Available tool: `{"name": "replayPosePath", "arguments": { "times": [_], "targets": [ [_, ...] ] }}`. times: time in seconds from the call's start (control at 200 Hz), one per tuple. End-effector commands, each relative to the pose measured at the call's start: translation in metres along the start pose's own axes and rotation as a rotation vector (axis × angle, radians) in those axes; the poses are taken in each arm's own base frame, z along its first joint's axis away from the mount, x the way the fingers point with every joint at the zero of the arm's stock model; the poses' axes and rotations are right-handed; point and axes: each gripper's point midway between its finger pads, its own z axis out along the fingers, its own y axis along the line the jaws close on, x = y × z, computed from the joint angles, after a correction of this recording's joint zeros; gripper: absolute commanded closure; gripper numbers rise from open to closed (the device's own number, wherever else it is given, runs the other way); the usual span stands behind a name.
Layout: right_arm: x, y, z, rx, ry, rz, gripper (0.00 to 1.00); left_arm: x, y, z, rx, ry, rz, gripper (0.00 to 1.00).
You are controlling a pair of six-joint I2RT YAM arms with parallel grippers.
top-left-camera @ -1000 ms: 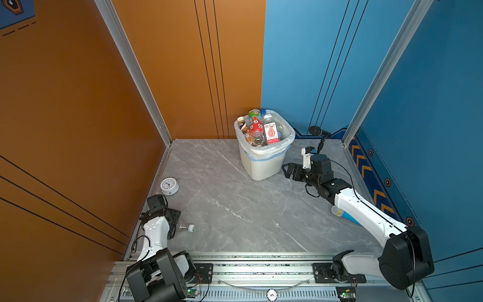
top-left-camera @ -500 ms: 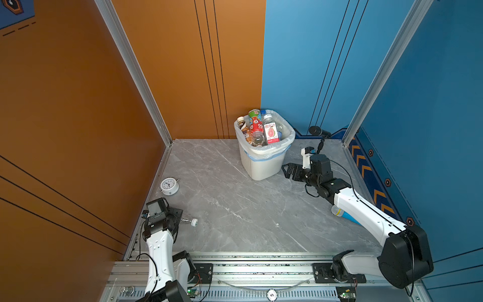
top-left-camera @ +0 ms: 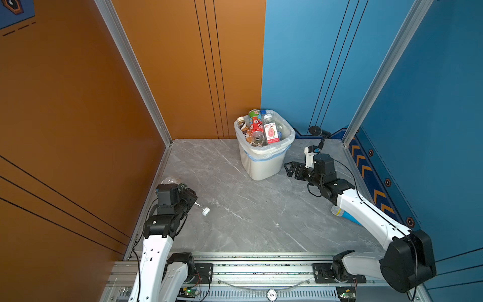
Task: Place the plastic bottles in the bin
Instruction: 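Lift the green-labelled bottle with the left gripper and carry it over the bin, then open the left gripper to drop the green-labelled bottle into the bin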
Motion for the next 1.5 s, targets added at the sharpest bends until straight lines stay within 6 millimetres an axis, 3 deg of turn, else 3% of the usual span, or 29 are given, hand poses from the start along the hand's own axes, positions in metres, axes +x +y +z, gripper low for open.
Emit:
{"name": "replayPosePath", "arguments": {
  "times": [0.0, 0.075, 0.11, 0.451, 0.636, 0.781, 1.011, 1.162, 1.417, 1.492],
  "targets": [
    [0.002, -0.008, -0.010, 0.027, -0.004, 0.014, 0.00, -0.017, -0.044, -0.015, 0.041, -0.061, 0.130, 0.49],
    [0.001, -0.011, -0.014, 0.035, -0.011, 0.015, 0.00, -0.017, -0.077, -0.017, 0.077, -0.057, 0.222, 0.49],
    [0.001, -0.011, -0.016, 0.036, -0.014, 0.016, 0.00, -0.019, -0.102, -0.024, 0.121, -0.067, 0.263, 0.48],
    [0.002, -0.027, -0.036, 0.079, -0.040, 0.029, 0.00, -0.006, -0.265, -0.023, 0.372, -0.063, 0.556, 0.47],
    [0.003, -0.034, -0.044, 0.096, -0.052, 0.037, 0.00, -0.003, -0.341, -0.019, 0.509, -0.054, 0.637, 0.46],
    [0.003, -0.039, -0.048, 0.109, -0.058, 0.044, 0.00, 0.006, -0.386, -0.006, 0.587, -0.044, 0.674, 0.45],
    [0.001, -0.044, -0.053, 0.123, -0.066, 0.047, 0.00, 0.022, -0.431, 0.019, 0.662, -0.024, 0.703, 0.45],
    [-0.001, -0.046, -0.056, 0.130, -0.071, 0.048, 0.00, 0.029, -0.444, 0.034, 0.681, -0.013, 0.712, 0.44],
    [-0.001, -0.049, -0.057, 0.135, -0.071, 0.050, 0.00, 0.035, -0.434, 0.075, 0.620, 0.026, 0.709, 0.41],
    [-0.001, -0.049, -0.057, 0.135, -0.072, 0.051, 0.00, 0.037, -0.426, 0.089, 0.589, 0.047, 0.702, 0.24]
  ]
}}
